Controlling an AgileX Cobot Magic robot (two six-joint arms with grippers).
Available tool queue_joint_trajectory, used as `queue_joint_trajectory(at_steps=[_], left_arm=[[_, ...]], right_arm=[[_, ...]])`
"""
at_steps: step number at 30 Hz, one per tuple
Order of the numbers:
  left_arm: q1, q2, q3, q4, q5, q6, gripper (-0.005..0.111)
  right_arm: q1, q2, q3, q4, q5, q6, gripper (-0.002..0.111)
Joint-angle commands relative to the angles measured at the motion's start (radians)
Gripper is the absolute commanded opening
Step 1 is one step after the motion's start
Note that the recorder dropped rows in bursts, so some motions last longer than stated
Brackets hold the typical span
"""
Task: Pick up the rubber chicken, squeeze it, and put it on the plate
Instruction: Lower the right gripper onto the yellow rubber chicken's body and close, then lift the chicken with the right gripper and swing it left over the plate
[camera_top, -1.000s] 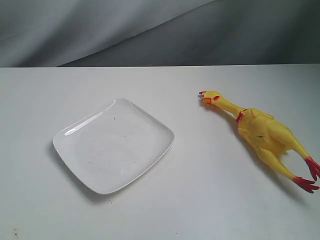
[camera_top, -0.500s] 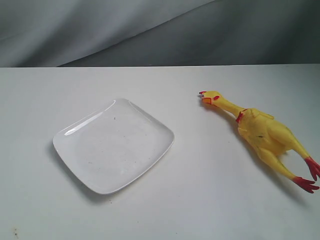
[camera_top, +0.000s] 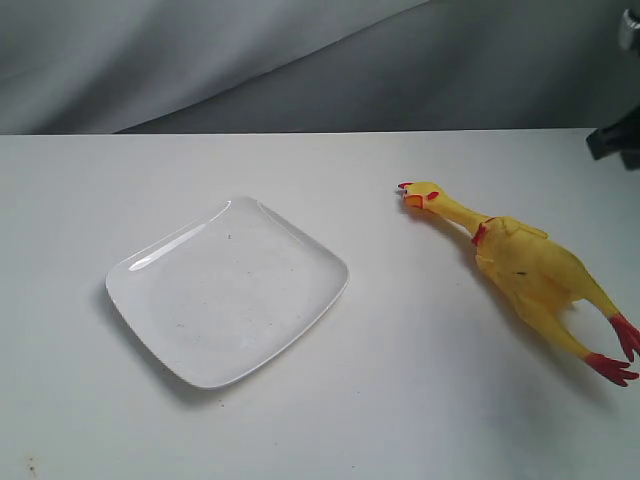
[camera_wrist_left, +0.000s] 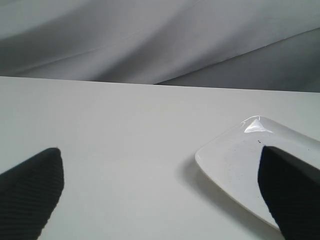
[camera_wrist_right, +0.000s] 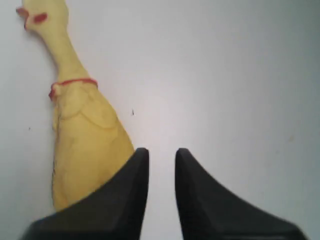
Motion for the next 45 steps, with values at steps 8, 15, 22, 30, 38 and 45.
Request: queue_joint_trajectory(at_steps=[8,15,22,30,38,45], left_arm=[[0.002,-0.004,0.004,0.001,-0.01,-0.002,0.104],[0.002,-0.004,0.004,0.001,-0.01,-0.002,0.104],[0.002,-0.004,0.004,0.001,-0.01,-0.002,0.104],[0.002,-0.004,0.004,0.001,-0.01,-0.002,0.104],[0.002,-0.004,0.004,0.001,-0.01,-0.002,0.104],[0.002,-0.004,0.004,0.001,-0.01,-0.002,0.104]], right_arm=[[0.033,0.195,-0.004,0.183,0.044,-0.198,0.082],[0.074,0.242,-0.004,0.177,0.03,-0.211,0.082],[0.075,0.359,-0.004,0.177,0.061,-0.211,0.08],[0.075,0.402,-0.006,0.169,0.059,-0.214,0.029],[0.075,0.387,-0.006,0.158,0.057,-0.21,0.0],[0.075,0.241,-0.006,0.215,0.006,-0.203,0.0]])
